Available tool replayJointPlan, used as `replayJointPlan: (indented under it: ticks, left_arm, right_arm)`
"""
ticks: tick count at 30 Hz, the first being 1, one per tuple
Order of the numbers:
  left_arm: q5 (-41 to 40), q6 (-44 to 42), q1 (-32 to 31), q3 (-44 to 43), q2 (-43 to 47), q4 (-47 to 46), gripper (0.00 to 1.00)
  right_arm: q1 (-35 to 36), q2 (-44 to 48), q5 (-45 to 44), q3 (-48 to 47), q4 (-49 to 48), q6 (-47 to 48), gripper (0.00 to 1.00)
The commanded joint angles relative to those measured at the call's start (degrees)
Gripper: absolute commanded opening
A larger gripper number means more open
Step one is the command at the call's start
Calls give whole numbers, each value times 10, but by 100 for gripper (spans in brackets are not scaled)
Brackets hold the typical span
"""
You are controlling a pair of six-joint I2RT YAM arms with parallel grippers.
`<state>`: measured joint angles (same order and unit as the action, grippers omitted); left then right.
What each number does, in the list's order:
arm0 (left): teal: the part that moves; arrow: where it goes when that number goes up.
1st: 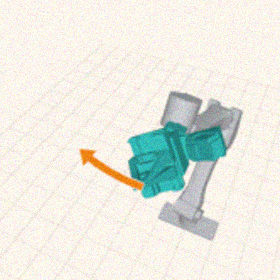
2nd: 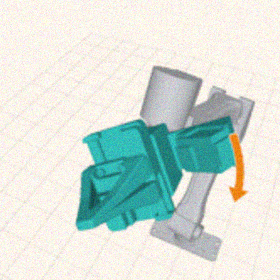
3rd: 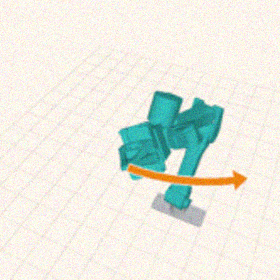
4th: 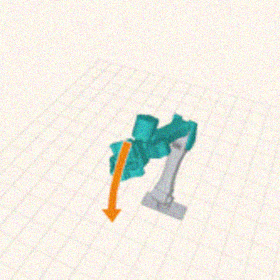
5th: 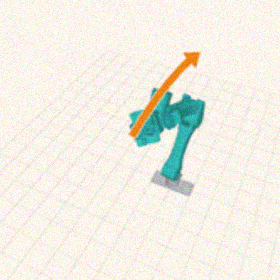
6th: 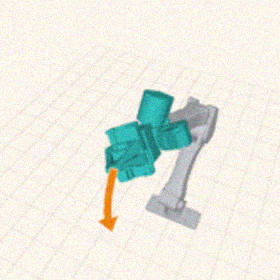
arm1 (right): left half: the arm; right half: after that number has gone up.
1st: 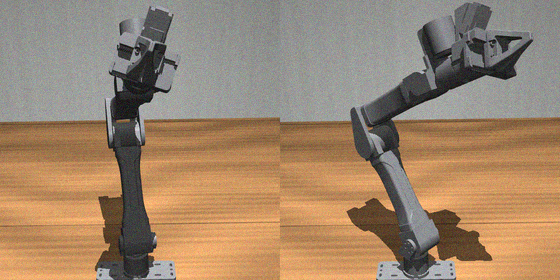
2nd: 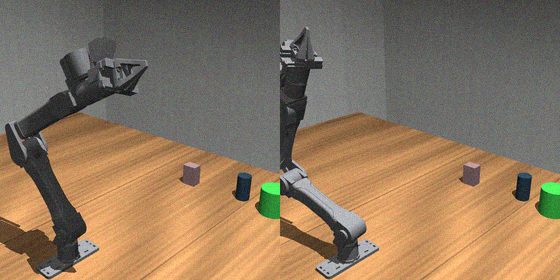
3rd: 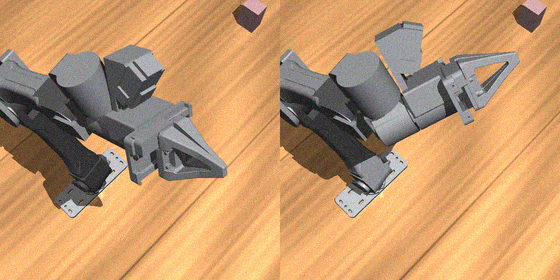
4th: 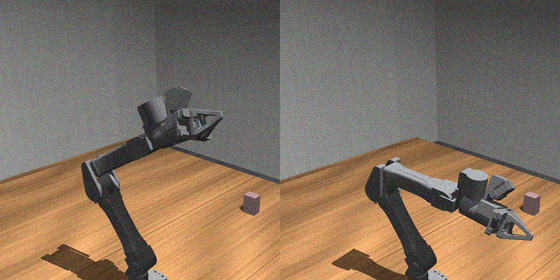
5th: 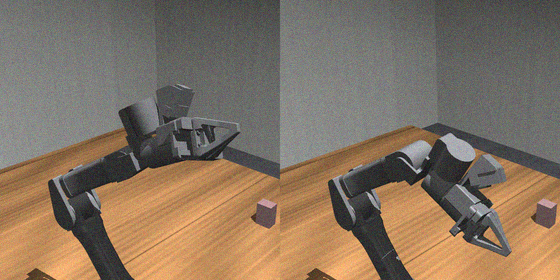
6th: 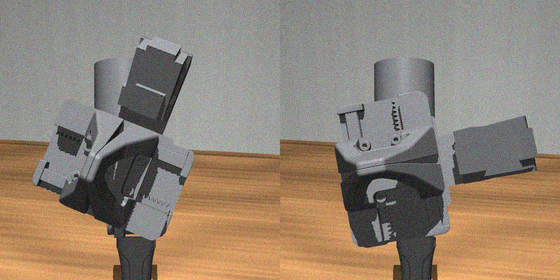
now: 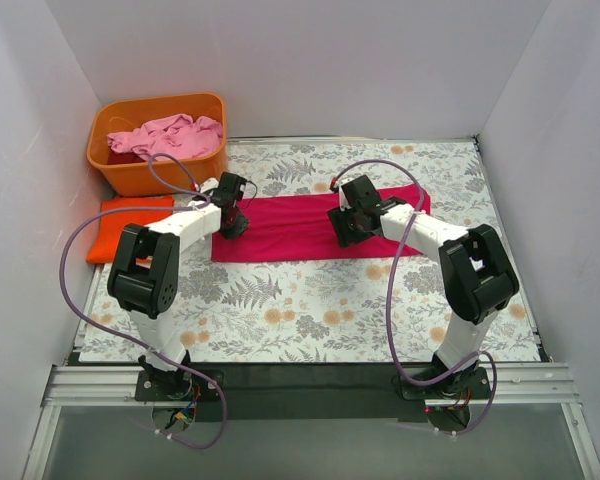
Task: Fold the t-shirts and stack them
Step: Fold the tshirt
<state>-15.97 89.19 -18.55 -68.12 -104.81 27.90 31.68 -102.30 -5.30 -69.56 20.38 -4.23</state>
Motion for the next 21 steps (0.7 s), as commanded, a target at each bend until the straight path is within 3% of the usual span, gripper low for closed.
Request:
replayJointPlan:
  ticks: [1, 10, 14, 19, 21]
  left_arm:
    - [-40, 2, 3, -33, -3, 12, 7]
    - [-44, 6, 3, -58, -34, 29, 11]
    - [-48, 5, 3, -51, -24, 37, 39]
    - [-64, -14, 3, -36, 27, 38, 59]
    - [-67, -18, 3, -22, 57, 38, 61]
  right_arm:
    - [-12, 25, -7, 11, -32, -9, 55]
    - [-43, 40, -12, 52, -56, -24, 55]
    - [-76, 73, -16, 71, -70, -32, 55]
    - [-136, 111, 11, 104, -97, -68, 54]
    - [-157, 131, 22, 134, -110, -94, 53]
